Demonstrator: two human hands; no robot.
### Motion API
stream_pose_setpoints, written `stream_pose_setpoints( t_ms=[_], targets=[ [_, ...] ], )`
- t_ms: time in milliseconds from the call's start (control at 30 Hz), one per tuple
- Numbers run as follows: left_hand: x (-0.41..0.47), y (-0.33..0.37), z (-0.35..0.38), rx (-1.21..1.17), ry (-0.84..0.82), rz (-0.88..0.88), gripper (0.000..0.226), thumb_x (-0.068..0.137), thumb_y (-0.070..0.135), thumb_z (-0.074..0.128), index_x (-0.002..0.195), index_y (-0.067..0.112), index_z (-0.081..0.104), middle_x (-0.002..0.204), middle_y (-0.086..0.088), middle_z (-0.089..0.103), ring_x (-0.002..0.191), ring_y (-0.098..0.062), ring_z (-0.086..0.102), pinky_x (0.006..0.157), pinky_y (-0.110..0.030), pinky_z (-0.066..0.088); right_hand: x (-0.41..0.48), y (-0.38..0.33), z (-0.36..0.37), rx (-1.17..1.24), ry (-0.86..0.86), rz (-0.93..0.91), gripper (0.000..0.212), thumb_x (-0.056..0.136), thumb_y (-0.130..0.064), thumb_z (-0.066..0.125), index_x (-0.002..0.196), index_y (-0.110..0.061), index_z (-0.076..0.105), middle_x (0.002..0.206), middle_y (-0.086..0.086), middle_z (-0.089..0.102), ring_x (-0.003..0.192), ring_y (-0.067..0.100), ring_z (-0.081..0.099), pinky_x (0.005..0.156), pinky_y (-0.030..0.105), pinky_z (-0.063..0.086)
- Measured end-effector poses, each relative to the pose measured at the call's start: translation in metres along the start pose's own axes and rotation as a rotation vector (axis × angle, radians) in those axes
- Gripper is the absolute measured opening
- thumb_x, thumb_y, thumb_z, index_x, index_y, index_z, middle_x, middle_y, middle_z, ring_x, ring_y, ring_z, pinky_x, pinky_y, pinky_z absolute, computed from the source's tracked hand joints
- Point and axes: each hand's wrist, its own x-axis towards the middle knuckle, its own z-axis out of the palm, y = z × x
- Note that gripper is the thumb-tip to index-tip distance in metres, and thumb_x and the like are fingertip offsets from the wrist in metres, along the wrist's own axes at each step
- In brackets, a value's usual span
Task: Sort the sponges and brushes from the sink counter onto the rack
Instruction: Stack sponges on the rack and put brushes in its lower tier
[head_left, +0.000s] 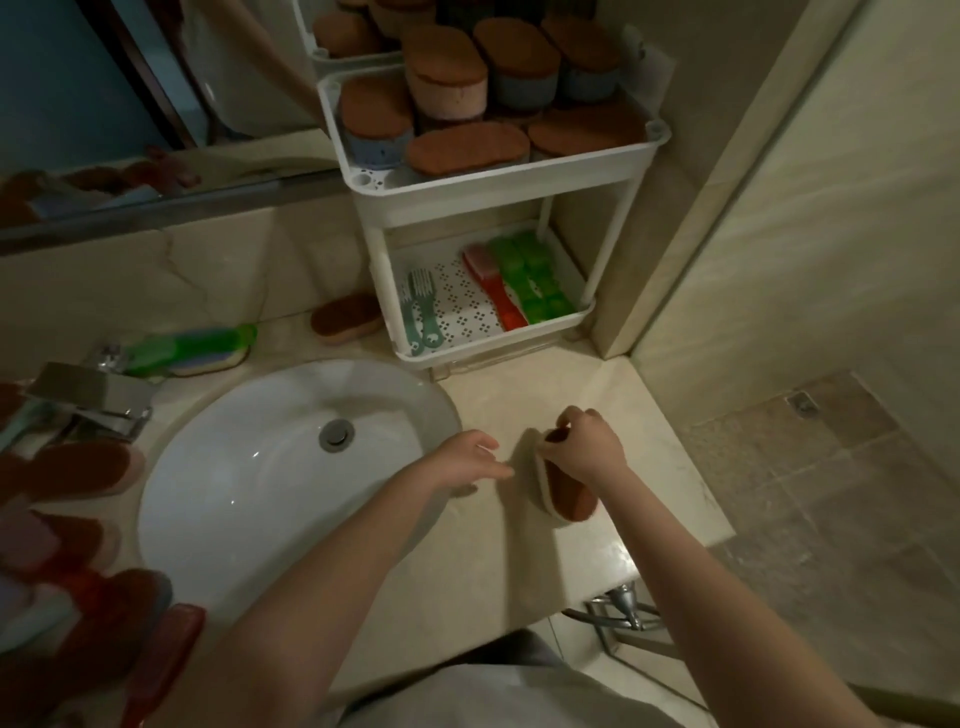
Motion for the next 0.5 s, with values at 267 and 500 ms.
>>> stream_pose_setpoints(
  t_ms=[267, 500],
  targets=[
    [-0.024, -0.017, -0.04, -0.074, 0.093, 0.134, 0.051, 0.082, 0.024, 0.07, 0.126, 0.014, 0.047, 0.119, -0.008, 0.061, 0.105, -0.022, 0.059, 0.082, -0.032, 0.05, 0.01, -0.091, 0.021, 0.542, -0.058, -0.06, 0.038, 0.072, -0.044, 0.071, 0.093, -0.015, 0.056, 0.095, 0.009, 0.067, 0.087, 0.026, 0.065, 0.078, 0.047, 0.057],
    [-0.053, -0.064, -0.1, -0.3, 0.441, 0.085, 0.038, 0.085, 0.024, 0.066, 0.115, 0.006, 0.051, 0.107, -0.011, 0.063, 0.098, -0.024, 0.062, 0.082, -0.033, 0.053, 0.011, -0.171, 0.056, 0.426, -0.192, -0.288, 0.035, 0.079, -0.051, 0.064, 0.093, -0.02, 0.056, 0.096, 0.007, 0.066, 0.09, 0.026, 0.065, 0.082, 0.047, 0.055]
  ],
)
